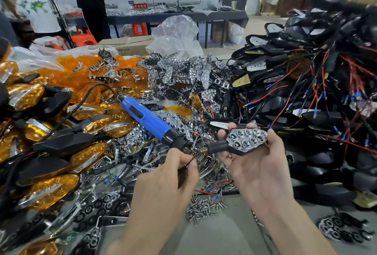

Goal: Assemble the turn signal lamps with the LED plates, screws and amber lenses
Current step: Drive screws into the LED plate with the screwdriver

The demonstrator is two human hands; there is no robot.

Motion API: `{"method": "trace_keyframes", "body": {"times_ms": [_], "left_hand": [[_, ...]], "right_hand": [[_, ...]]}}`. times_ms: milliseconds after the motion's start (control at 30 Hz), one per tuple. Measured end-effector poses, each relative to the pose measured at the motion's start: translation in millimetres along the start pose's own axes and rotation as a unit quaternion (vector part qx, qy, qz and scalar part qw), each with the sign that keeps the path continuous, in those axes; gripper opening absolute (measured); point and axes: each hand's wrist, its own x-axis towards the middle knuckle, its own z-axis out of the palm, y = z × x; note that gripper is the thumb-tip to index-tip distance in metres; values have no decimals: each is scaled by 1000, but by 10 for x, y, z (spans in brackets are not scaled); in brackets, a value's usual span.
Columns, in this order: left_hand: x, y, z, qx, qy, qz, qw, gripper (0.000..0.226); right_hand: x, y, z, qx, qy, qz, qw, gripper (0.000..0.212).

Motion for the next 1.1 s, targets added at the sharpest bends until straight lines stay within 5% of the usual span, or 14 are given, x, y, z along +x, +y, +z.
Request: {"method": "trace_keyframes", "body": {"times_ms": [833,1100], "left_hand": [[-19,-12,34,-99,-14,-63,993,15],[14,-13,-10,-39,-43,-20,998,12]], "right_hand": [[-106,67,87,18,-55,-17,998,21],[-100,0,36,46,-65,-15,997,23]]}}
